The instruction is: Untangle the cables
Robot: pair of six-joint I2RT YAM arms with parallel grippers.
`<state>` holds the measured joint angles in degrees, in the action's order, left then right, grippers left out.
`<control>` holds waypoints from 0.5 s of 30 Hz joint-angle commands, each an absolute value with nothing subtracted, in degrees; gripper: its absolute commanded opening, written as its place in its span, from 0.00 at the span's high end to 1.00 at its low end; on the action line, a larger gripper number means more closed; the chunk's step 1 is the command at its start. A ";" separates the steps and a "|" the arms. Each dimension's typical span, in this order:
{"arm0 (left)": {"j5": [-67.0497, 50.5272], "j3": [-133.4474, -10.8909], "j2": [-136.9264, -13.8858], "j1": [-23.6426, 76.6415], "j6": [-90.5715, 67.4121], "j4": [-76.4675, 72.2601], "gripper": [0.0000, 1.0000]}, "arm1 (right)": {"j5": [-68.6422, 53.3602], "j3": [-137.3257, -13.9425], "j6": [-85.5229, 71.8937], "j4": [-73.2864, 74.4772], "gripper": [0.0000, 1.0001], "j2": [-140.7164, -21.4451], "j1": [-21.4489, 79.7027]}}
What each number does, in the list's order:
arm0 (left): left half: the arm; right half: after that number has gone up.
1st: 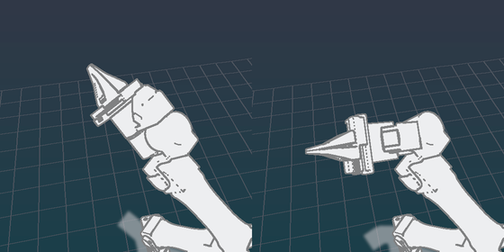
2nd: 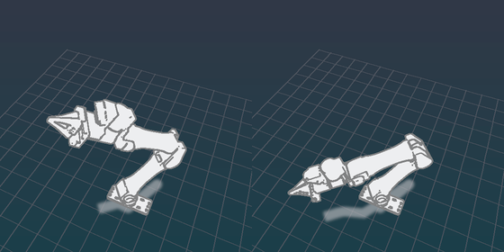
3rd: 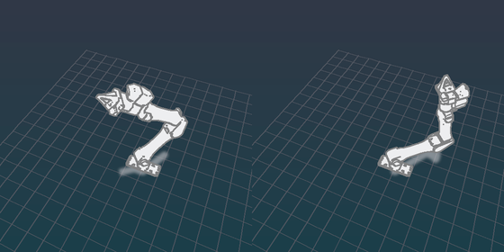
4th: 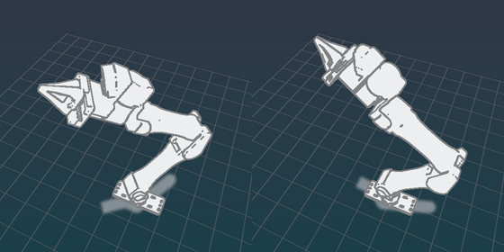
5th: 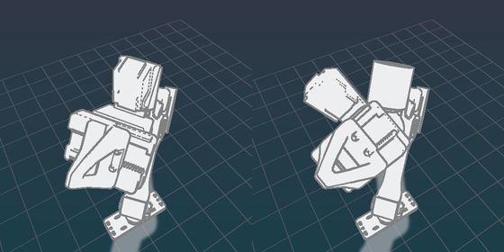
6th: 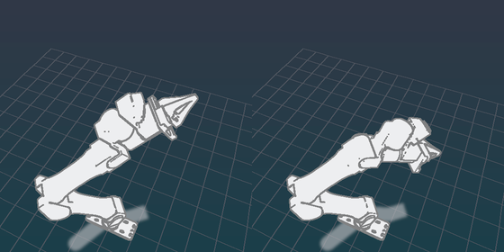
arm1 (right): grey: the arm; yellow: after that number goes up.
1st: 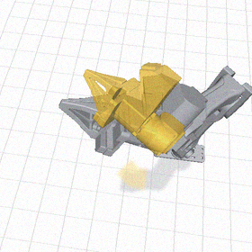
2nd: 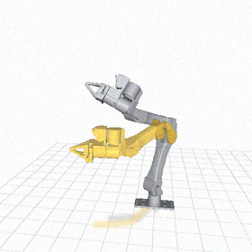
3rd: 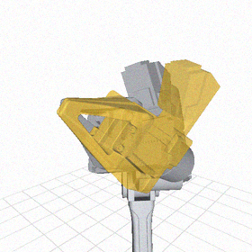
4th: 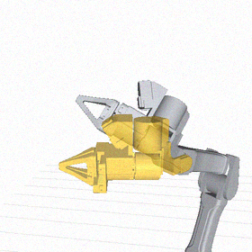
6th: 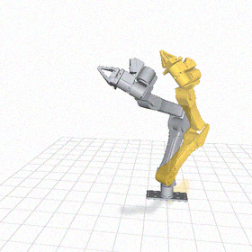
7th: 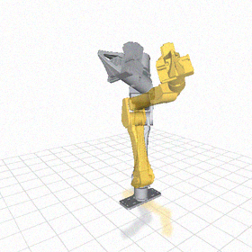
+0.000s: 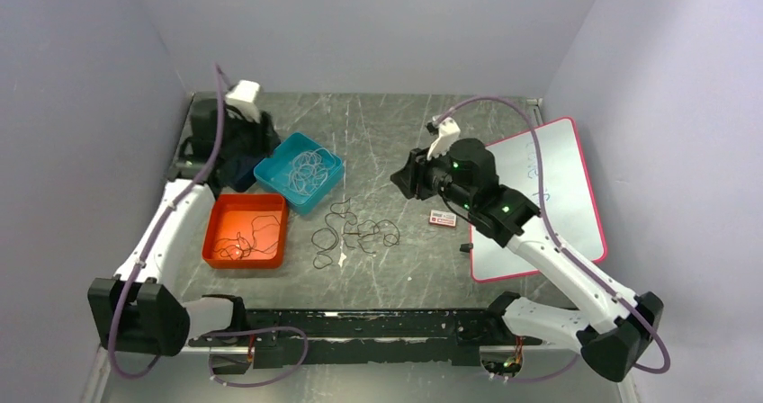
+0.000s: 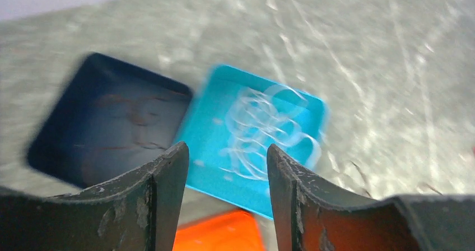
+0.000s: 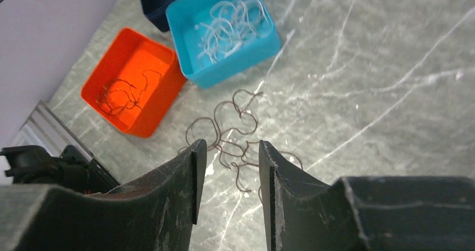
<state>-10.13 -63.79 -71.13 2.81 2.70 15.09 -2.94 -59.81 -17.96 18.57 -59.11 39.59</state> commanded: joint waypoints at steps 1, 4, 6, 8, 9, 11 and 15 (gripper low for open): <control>-10.77 -56.36 -66.24 10.54 -5.98 15.25 0.42 | -1.39 -56.30 -22.17 21.77 0.57 -62.54 40.29; -10.59 -51.54 -63.71 16.18 -12.49 13.85 0.43 | -0.93 -54.11 -23.62 19.68 0.57 -64.76 41.24; -8.11 -48.65 -62.84 21.43 -15.43 13.57 0.43 | -1.72 -53.51 -24.44 17.94 0.57 -67.16 41.70; -6.16 -46.10 -62.09 24.09 -17.66 12.82 0.43 | -2.13 -53.78 -24.98 16.32 0.58 -70.13 43.04; -5.36 -45.08 -61.60 24.83 -18.56 12.56 0.43 | -1.94 -54.10 -25.15 15.41 0.58 -71.76 43.88; -3.96 -43.32 -60.24 25.47 -20.15 12.26 0.42 | -1.33 -54.84 -25.75 13.45 0.57 -74.61 45.55; -2.06 -41.13 -56.43 25.49 -20.48 11.03 0.41 | -0.76 -54.01 -30.61 5.91 0.57 -79.17 47.16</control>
